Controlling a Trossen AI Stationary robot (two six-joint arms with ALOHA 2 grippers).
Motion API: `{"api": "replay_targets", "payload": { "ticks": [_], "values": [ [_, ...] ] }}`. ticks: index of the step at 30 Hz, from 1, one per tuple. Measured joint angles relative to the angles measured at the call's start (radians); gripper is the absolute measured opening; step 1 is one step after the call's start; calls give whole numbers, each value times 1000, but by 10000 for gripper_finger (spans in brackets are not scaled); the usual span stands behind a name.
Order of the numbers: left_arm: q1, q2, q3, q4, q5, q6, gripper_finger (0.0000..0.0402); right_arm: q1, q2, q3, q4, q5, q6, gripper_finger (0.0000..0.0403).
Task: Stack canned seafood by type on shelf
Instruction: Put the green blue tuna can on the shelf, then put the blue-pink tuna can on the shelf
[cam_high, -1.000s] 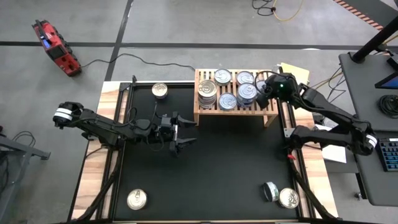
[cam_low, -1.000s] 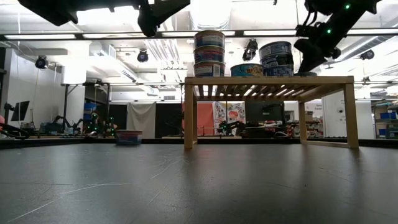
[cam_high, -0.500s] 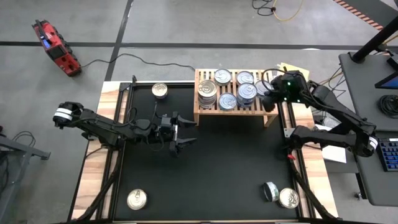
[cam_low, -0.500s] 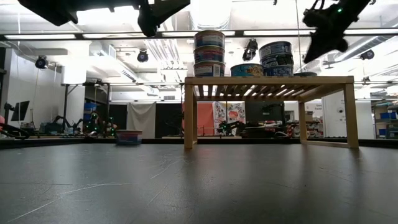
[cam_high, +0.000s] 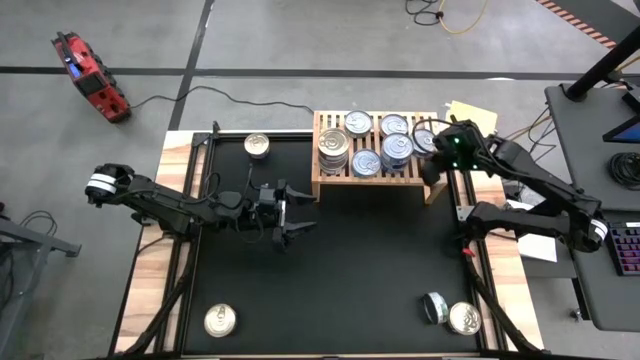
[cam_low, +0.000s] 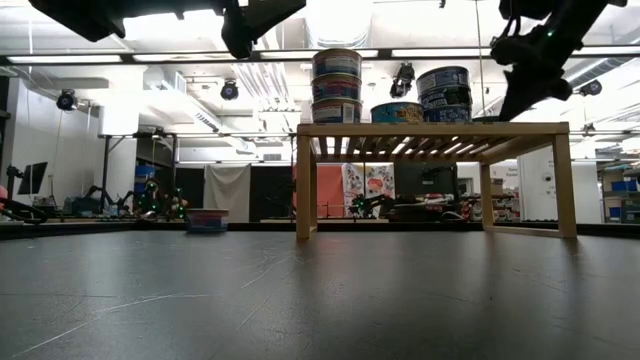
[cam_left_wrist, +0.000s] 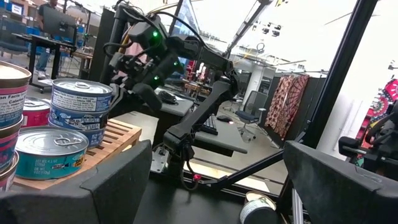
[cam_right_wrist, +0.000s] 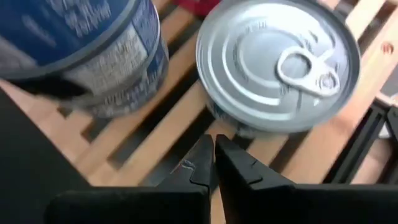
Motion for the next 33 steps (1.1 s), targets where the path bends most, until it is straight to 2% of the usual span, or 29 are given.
{"api": "replay_targets", "payload": {
  "ticks": [3, 7, 9, 24, 33],
  "values": [
    [0, 0, 0, 0, 0, 0, 347, 0, 6, -5, 32, 24, 1, 9],
    [0, 0, 0, 0, 0, 0, 347, 0, 32, -10, 34, 135, -13, 9],
    [0, 0, 0, 0, 0, 0, 347, -1, 46, -12, 33, 157, -32, 9],
    [0, 0, 0, -9, 0, -1, 347, 0, 62, -12, 64, 157, -48, 9],
    [-10, 0, 0, -68, -1, -4, 347, 46, -112, -16, 25, 86, -3, 9]
  ]
}}
